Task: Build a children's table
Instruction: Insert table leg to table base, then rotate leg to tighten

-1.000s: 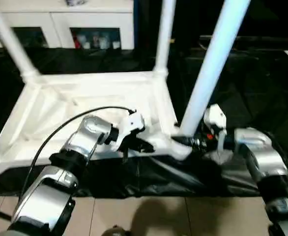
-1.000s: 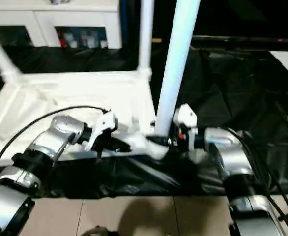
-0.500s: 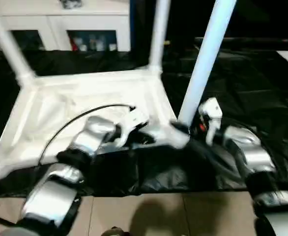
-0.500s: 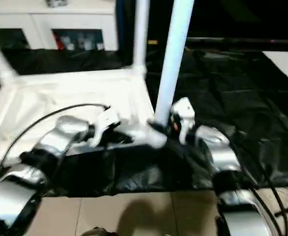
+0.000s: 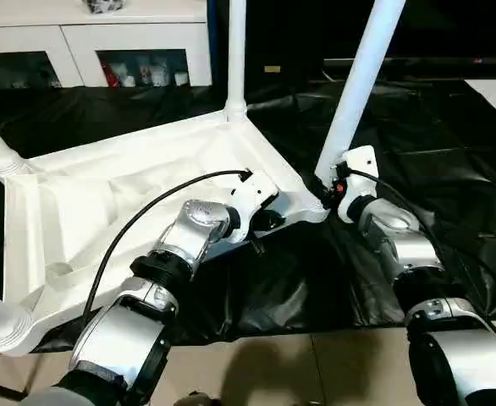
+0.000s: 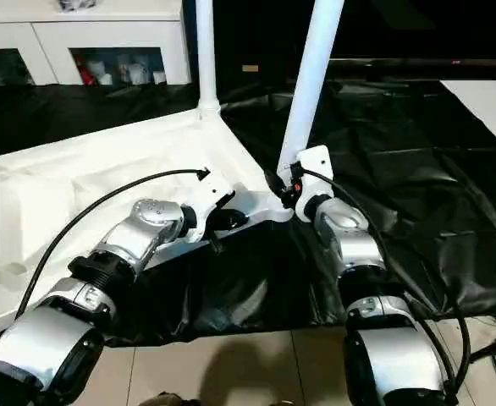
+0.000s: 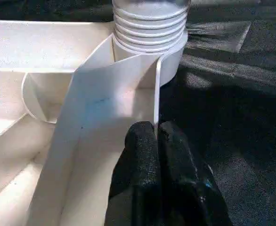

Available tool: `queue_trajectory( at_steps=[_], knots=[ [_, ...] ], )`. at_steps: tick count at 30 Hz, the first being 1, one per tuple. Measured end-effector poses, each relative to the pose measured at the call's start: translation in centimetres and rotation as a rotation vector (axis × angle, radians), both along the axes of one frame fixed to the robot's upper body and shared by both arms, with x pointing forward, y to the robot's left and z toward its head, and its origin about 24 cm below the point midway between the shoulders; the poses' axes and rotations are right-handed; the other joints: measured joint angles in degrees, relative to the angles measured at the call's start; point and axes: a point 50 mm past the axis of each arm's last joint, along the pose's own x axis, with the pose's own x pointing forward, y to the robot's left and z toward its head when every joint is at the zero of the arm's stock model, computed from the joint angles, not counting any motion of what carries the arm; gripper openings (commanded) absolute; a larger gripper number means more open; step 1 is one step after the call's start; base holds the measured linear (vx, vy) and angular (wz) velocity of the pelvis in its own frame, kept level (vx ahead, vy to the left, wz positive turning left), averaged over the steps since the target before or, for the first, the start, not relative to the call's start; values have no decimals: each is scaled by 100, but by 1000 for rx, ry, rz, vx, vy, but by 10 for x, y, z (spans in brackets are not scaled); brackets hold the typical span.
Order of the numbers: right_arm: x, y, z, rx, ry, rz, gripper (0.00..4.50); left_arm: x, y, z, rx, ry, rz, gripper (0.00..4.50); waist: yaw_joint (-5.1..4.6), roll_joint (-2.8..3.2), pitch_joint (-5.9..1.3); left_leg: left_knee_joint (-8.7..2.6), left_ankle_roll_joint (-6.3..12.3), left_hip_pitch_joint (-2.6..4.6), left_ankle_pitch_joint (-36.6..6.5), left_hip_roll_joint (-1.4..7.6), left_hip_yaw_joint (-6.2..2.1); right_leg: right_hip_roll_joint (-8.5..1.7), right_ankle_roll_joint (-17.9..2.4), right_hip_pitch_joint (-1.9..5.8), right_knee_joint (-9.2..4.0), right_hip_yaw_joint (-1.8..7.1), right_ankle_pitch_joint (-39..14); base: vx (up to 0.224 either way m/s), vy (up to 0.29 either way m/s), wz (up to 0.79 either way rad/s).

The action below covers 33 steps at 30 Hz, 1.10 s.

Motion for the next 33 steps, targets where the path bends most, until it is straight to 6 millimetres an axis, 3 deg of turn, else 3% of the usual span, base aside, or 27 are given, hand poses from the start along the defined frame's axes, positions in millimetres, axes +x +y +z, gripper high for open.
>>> queue_trajectory(
  at_steps=[2,12,18,22,25,30,33],
  knots=[
    [0,0,0,3,2,-1,246,0,0,0,1,0,0,0,-3,0,0,0,0,1,0,0,0,0,0,2,-3,0,0,0,0,0],
    [-3,0,-5,43,8,44,313,0,3,3,0,2,-29,0,-3,9,4,-17,0,-4,0,0,1,1,0,-5,-14,-2,0,0,0,0],
    [-7,-2,-2,39,-19,121,384,0,7,5,2,-3,-71,0,-4,12,6,-20,19,-38,11,2,1,2,0,-34,-12,-11,0,0,0,0],
    [-13,-8,-1,19,-41,197,384,-1,11,7,2,-6,-116,0,31,13,6,-13,32,-78,19,2,1,1,0,-74,6,-14,0,0,0,0],
    [-22,-16,-3,-5,-35,287,384,-4,16,7,6,-2,-181,0,118,14,5,8,33,-100,18,7,1,0,1,-105,36,-15,0,0,0,0],
    [-40,-28,-13,-60,28,463,384,-14,24,4,-6,26,-320,0,260,35,9,29,28,-106,21,30,6,1,2,-96,39,-36,-1,0,0,0],
    [-50,-31,-17,-90,73,566,352,-19,27,3,-6,44,-402,0,324,54,13,37,8,-107,12,32,12,-3,1,-90,40,-38,0,0,0,0]
  ],
)
